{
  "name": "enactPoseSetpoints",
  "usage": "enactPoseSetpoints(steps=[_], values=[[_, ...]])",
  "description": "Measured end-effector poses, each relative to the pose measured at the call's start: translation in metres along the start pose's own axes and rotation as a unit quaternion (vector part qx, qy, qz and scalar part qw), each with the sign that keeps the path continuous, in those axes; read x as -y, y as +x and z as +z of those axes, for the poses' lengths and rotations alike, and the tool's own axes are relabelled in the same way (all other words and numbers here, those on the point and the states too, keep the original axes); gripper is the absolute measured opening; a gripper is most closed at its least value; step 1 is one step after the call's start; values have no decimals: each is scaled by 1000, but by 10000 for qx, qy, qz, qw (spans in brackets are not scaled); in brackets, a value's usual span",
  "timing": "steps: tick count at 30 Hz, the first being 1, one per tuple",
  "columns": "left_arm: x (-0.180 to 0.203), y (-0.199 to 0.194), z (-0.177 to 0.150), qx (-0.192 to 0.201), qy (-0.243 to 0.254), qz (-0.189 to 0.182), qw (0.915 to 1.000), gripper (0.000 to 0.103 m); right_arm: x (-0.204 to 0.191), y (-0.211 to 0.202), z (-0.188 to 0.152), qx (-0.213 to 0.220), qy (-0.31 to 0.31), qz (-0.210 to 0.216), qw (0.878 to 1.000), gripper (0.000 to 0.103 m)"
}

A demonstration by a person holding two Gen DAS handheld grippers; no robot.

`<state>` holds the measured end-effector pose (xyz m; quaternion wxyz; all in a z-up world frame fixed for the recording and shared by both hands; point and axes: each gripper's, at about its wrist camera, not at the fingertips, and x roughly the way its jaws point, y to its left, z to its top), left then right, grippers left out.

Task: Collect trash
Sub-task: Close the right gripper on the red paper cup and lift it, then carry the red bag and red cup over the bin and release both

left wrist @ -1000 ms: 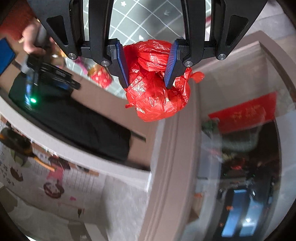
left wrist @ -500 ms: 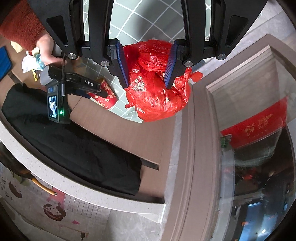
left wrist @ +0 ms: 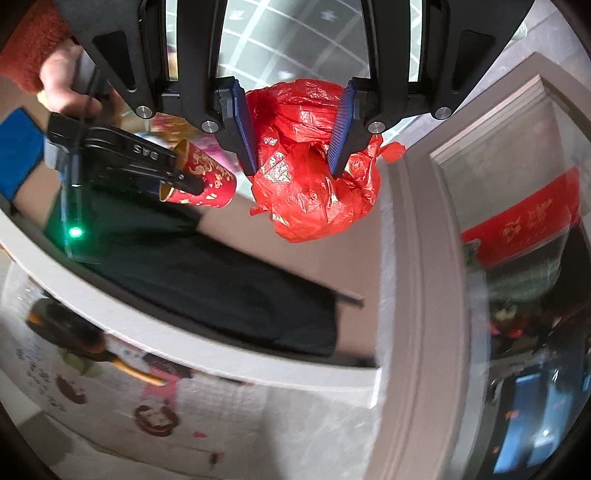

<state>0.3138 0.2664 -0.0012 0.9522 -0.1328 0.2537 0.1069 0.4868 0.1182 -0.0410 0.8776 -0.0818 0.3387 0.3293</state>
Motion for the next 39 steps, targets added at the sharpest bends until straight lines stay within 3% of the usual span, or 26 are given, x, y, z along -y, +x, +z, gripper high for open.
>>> enactPoseSetpoints(steps=[7, 11, 18, 22, 27, 32, 36, 39], values=[[93, -51, 6, 305, 492, -526, 9969, 40, 43, -126, -21, 488, 220, -219, 9983, 48], [151, -70, 3, 341, 763, -898, 9924, 40, 76, -196, -37, 857, 287, -578, 9942, 48], [270, -93, -18, 307, 1335, -1699, 9759, 40, 148, -311, -83, 1403, 532, -1264, 9806, 49], [335, -91, -41, 5, 1436, -2228, 9642, 40, 190, -360, -120, 1509, 726, -1718, 9708, 49], [407, -81, -77, -360, 1701, -2793, 9443, 40, 240, -400, -166, 1475, 1059, -2224, 9579, 49], [459, -60, -114, -757, 1782, -3239, 9261, 40, 284, -416, -207, 1344, 1433, -2463, 9491, 49], [474, -28, -136, -1308, 1667, -3337, 9186, 40, 301, -407, -233, 1158, 1596, -2424, 9499, 50], [477, -8, -146, -1474, 1720, -3190, 9203, 40, 311, -389, -241, 1018, 1650, -2331, 9529, 50]])
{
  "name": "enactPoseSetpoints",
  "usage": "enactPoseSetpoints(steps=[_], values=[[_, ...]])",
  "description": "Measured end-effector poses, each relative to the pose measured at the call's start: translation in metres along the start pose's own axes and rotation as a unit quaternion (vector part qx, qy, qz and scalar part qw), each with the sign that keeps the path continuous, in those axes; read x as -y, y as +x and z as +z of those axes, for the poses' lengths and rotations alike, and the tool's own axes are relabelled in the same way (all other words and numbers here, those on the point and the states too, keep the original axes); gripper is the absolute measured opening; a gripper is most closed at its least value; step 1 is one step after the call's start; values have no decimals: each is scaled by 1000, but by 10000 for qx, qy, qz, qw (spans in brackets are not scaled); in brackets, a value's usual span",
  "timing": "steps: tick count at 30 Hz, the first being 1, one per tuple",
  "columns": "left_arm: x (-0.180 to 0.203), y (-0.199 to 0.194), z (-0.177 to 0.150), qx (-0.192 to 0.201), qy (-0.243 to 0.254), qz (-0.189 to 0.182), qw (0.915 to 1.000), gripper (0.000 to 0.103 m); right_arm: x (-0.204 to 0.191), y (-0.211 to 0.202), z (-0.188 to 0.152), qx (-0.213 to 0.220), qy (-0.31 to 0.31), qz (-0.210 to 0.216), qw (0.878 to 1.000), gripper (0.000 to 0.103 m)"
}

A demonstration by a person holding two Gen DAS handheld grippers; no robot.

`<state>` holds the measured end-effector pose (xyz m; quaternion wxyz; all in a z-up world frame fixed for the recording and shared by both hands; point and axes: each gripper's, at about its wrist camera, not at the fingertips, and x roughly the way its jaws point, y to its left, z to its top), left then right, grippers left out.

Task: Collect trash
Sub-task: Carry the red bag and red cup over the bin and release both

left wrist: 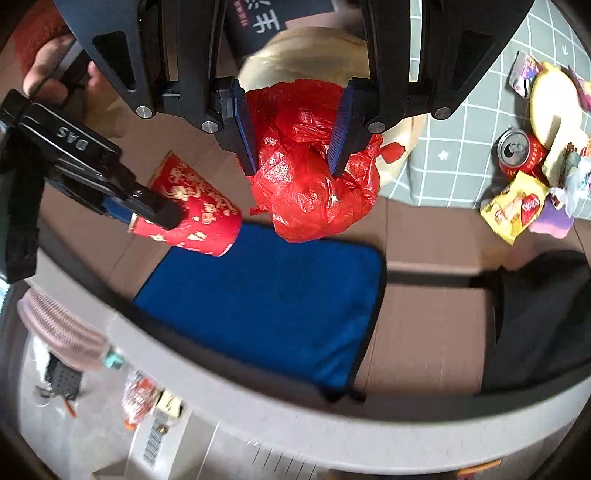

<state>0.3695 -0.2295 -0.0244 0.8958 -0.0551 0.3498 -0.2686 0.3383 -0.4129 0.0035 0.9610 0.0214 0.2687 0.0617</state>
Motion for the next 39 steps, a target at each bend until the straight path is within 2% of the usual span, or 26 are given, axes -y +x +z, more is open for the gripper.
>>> enactPoseSetpoints(steps=[9, 17, 28, 34, 39], values=[[-30, 35, -13, -366, -68, 82, 9993, 40, 4, 44, -26, -426, 247, 207, 9986, 50], [-40, 50, -29, -674, -37, -26, 9977, 40, -4, 69, -43, -716, 446, 303, 9960, 51], [-51, 85, -44, -1128, -289, -151, 9931, 40, 4, 84, -55, -988, 632, 142, 9930, 51], [-49, 97, -52, -1233, -113, -31, 9923, 40, 13, 96, -68, -1165, 775, 151, 9900, 52], [-54, 110, -51, -1256, -164, -33, 9919, 40, 18, 114, -78, -1356, 925, 195, 9863, 52]])
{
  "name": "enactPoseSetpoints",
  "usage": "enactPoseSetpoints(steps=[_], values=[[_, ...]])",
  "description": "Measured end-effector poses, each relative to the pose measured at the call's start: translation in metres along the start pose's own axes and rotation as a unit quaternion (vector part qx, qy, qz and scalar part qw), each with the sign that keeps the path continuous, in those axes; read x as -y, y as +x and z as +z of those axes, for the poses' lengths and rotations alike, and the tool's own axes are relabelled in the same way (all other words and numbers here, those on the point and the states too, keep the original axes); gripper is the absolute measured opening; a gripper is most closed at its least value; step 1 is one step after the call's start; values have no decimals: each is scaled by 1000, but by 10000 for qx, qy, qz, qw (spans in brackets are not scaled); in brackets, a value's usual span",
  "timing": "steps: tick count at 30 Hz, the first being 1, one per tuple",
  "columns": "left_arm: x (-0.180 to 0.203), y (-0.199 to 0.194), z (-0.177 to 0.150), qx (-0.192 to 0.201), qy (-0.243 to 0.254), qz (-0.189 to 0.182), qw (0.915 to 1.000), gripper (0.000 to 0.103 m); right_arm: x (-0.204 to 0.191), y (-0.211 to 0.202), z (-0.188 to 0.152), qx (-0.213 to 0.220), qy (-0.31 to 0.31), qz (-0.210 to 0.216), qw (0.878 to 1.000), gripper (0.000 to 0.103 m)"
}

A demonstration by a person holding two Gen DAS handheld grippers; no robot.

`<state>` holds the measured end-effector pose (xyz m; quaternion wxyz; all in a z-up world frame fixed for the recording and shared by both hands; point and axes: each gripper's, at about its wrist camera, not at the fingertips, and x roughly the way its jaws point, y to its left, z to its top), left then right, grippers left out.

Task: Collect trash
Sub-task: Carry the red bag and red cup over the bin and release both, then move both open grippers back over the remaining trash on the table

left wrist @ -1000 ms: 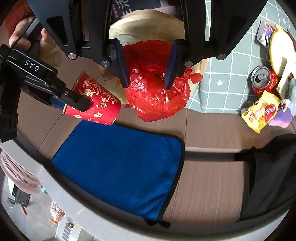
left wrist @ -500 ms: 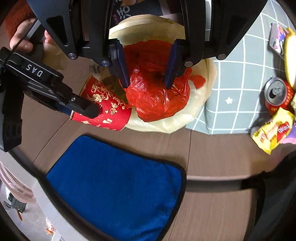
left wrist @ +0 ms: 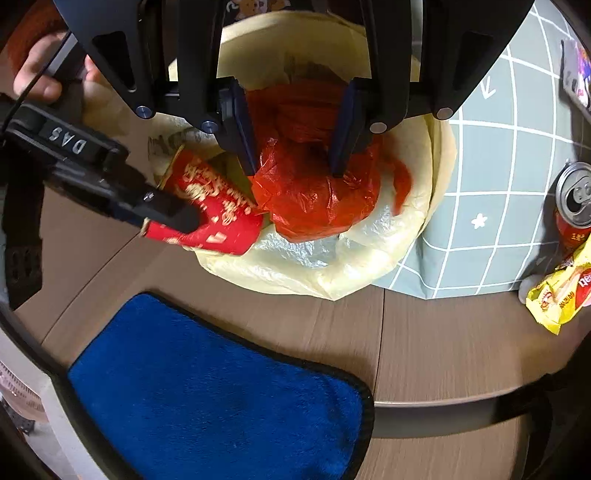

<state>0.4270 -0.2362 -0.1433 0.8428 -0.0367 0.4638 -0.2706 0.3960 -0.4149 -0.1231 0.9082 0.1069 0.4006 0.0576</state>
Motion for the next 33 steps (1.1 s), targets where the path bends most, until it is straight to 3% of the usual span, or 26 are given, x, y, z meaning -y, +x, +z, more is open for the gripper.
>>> enactPoseSetpoints(steps=[7, 13, 16, 19, 24, 29, 33], values=[[-3, -16, 2, 214, 166, -73, 9996, 45, 2, 14, -3, -68, 145, -50, 9999, 58], [-8, -64, 11, 646, -164, -352, 9972, 48, 1, -2, 0, 133, 322, -23, 9994, 62], [-5, -100, 12, 1148, -85, -98, 9933, 48, -4, -23, 2, 317, 365, 144, 9987, 72], [-5, -135, 8, 1514, -12, 119, 9884, 48, -20, -50, 7, 482, 179, 163, 9985, 72], [-6, -190, -5, 1801, 82, 288, 9832, 48, -59, -93, 8, 845, -207, 119, 9961, 72], [-18, -258, -30, 2362, 235, 789, 9682, 48, -117, -138, 8, 1240, -652, 305, 9897, 72], [-48, -308, -49, 2673, 111, 1205, 9560, 48, -166, -166, 9, 1481, -977, 486, 9829, 72]])
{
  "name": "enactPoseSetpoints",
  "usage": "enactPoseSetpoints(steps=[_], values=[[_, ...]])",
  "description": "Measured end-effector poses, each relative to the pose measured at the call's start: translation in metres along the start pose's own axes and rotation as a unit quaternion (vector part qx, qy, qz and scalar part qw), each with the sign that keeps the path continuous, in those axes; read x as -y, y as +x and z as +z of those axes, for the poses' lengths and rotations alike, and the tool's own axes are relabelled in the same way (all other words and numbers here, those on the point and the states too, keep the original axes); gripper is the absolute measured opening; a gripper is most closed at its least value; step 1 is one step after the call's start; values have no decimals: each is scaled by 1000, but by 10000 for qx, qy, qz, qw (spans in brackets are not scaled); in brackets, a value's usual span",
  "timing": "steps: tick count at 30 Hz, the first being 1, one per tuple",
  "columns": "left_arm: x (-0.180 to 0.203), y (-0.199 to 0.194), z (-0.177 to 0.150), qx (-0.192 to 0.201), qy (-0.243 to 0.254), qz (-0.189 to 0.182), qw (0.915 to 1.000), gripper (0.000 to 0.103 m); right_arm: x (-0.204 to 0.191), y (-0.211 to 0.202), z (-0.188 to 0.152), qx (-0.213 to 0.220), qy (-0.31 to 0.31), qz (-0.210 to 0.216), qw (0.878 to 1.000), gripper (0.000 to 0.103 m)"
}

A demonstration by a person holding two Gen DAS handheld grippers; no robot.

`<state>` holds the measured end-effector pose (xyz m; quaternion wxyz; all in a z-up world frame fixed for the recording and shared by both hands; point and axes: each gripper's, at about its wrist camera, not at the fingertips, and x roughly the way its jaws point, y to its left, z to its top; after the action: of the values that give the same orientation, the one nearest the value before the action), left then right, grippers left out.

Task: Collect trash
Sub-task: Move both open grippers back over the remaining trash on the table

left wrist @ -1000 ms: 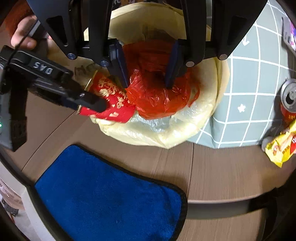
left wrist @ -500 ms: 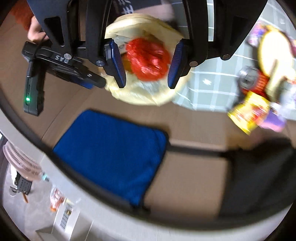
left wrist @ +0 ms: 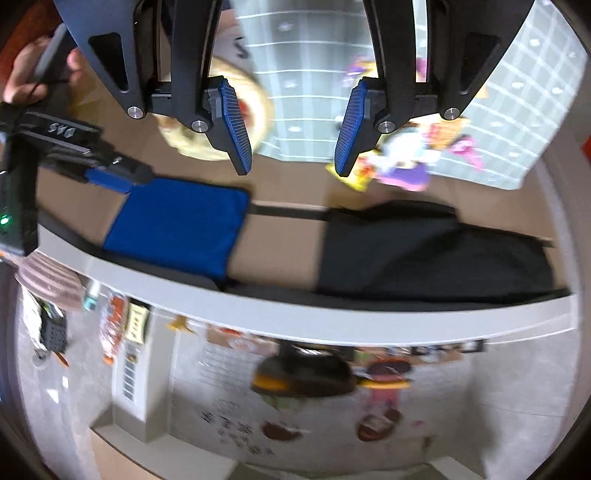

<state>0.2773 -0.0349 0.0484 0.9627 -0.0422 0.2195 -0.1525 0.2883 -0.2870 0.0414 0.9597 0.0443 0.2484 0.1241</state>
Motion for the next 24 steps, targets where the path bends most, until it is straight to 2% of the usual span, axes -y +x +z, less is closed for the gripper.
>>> enactPoseSetpoints(steps=[3, 7, 12, 15, 18, 24], values=[[-34, -22, -2, 77, -163, 295, 9994, 48, -45, -2, 12, 88, -286, 162, 9994, 72], [-80, -38, -13, 99, -411, 675, 9968, 48, -87, 10, 11, 115, -562, 361, 9977, 72], [-132, -35, -36, -119, -748, 993, 9922, 48, -124, 44, 5, -27, -808, 617, 9948, 72], [-156, -28, -48, -230, -944, 1131, 9888, 48, -138, 64, 3, -96, -982, 634, 9931, 72], [-180, -16, -61, -359, -1215, 1192, 9847, 48, -147, 84, 2, -192, -1089, 707, 9913, 72], [-207, 24, -87, -809, -1725, 884, 9777, 48, -151, 130, -6, -479, -1005, 935, 9894, 72]])
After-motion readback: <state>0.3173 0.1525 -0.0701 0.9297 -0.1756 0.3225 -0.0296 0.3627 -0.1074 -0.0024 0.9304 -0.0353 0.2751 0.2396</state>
